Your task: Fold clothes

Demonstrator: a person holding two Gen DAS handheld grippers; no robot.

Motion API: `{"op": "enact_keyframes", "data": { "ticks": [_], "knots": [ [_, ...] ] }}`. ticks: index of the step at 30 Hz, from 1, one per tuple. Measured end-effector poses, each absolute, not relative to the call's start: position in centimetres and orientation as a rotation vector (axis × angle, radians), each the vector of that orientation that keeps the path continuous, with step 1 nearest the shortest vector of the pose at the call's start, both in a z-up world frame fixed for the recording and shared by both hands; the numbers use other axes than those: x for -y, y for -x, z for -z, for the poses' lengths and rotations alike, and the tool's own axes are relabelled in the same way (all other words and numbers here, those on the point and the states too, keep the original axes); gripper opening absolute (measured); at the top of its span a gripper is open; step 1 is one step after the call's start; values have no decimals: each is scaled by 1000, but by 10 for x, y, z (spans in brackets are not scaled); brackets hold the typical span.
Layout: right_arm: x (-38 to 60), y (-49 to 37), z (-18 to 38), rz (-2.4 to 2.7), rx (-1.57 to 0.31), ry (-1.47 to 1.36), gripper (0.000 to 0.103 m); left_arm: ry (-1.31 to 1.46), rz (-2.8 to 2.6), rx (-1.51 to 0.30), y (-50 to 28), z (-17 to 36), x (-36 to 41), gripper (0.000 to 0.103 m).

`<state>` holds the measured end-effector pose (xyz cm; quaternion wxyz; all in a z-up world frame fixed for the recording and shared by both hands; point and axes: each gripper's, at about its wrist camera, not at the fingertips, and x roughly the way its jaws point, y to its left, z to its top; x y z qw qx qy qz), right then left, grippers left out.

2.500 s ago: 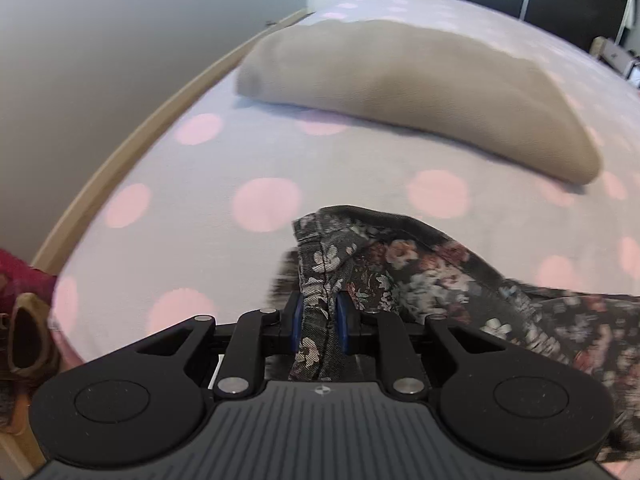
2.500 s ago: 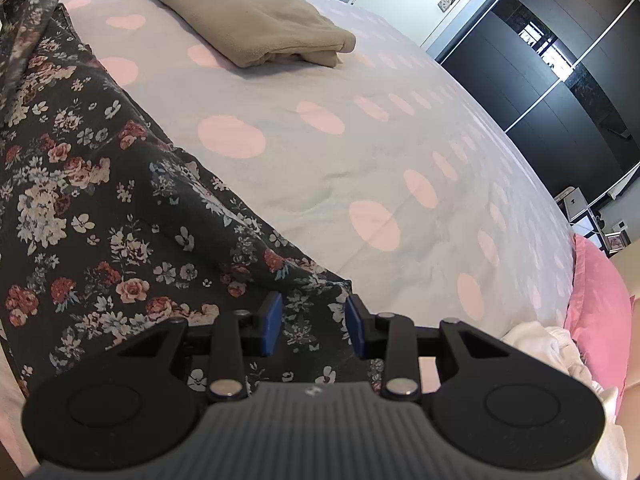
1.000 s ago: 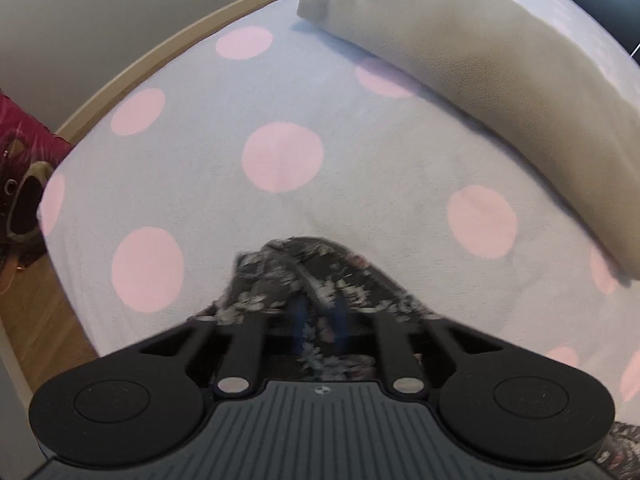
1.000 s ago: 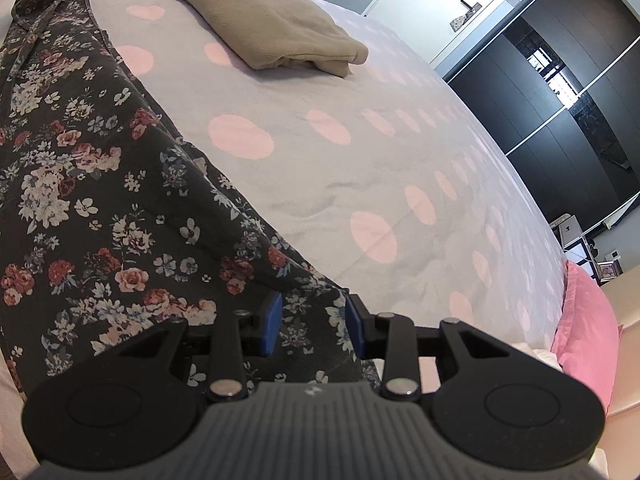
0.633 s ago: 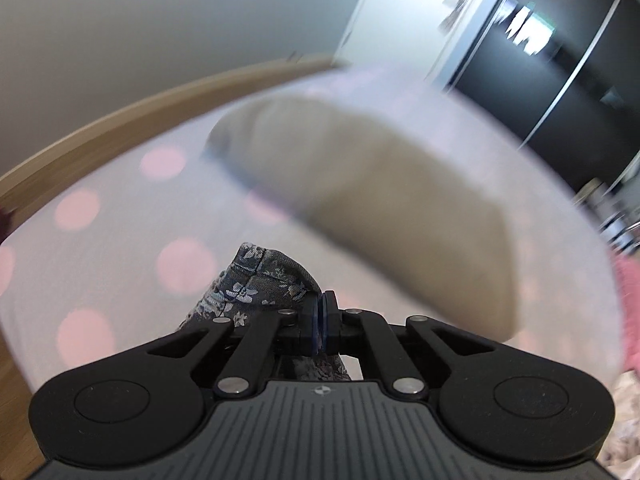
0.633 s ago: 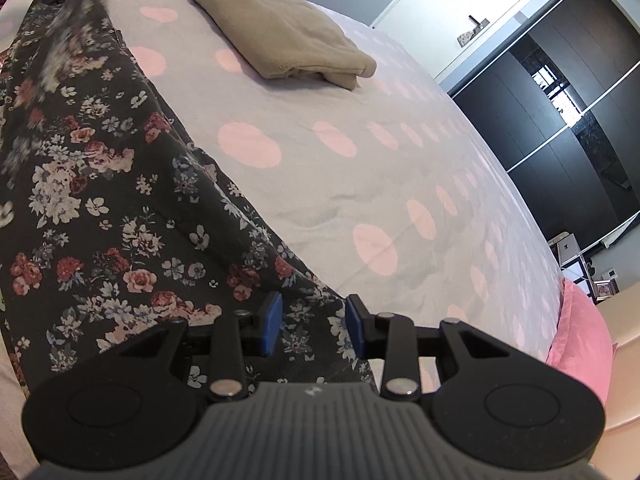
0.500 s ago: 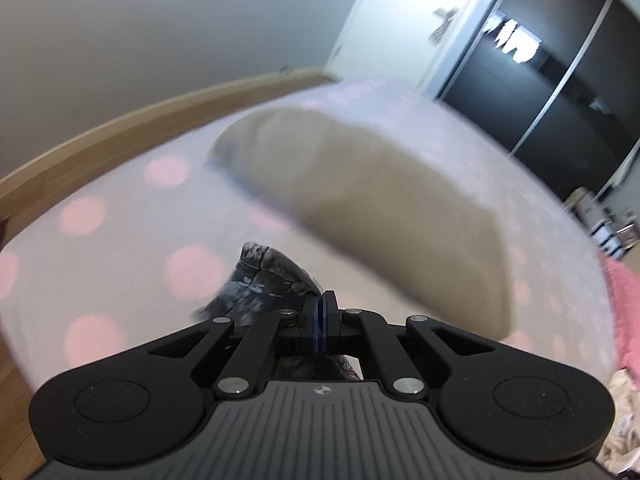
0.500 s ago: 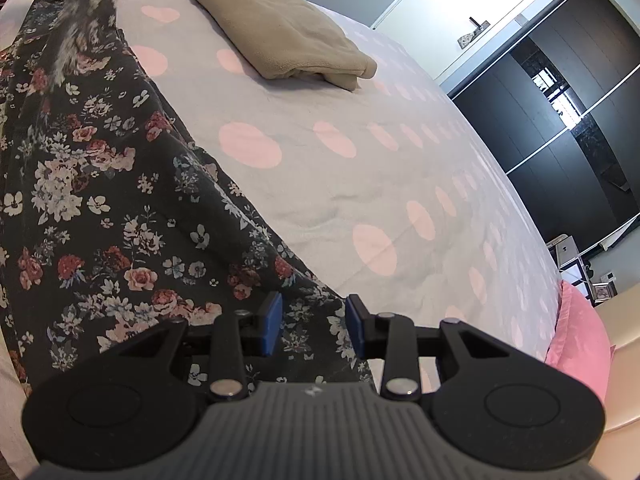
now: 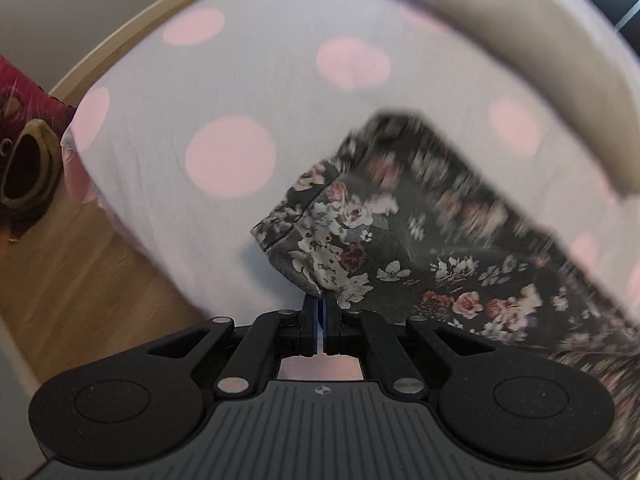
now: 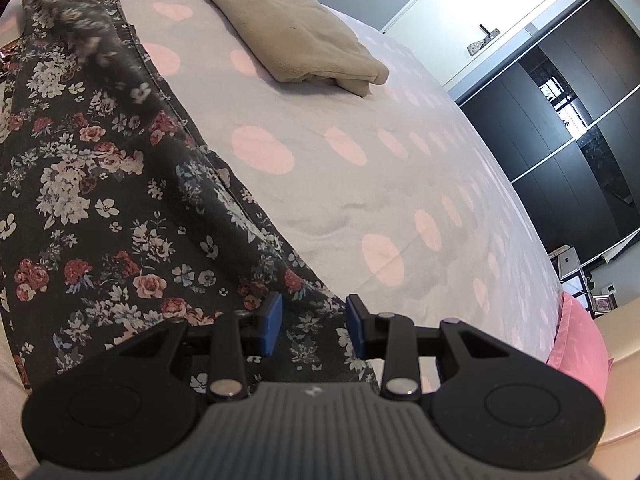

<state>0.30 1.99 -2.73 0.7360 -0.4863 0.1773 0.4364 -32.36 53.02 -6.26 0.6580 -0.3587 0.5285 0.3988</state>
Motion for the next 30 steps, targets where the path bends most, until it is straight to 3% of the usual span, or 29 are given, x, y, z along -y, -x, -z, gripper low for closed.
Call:
{"op": "enact_keyframes", "data": {
  "ticks": [4,6,8,10,13,20,25,27,28,30],
  "knots": [
    [-20,-2,28,-958,-385,1074,38,696,-885,-1277,310,68,-526,4],
    [-19,-1,28,-954,-384,1076,38,653,-851,-1303,307,66,-524,14],
    [-18,-2,29,-951,-386,1078,39,636,-831,-1269,308,55,-525,25],
    [-19,-3,31,-947,-393,1082,40,630,-839,-1188,310,38,-526,28],
    [-21,-6,34,-941,-410,1087,40,552,-851,-1069,307,17,-525,40],
    [-21,-11,40,-938,-447,1086,40,309,-851,-1069,261,36,-538,45],
    [-21,-15,45,-930,-463,1098,40,290,-826,-1129,252,59,-553,44],
    [-21,-17,47,-928,-468,1102,40,307,-803,-1139,251,64,-557,34],
    [-21,-18,48,-926,-472,1103,40,309,-803,-1138,251,66,-558,21],
    [-23,-18,50,-925,-477,1107,40,310,-809,-1109,253,64,-558,13]
  ]
}}
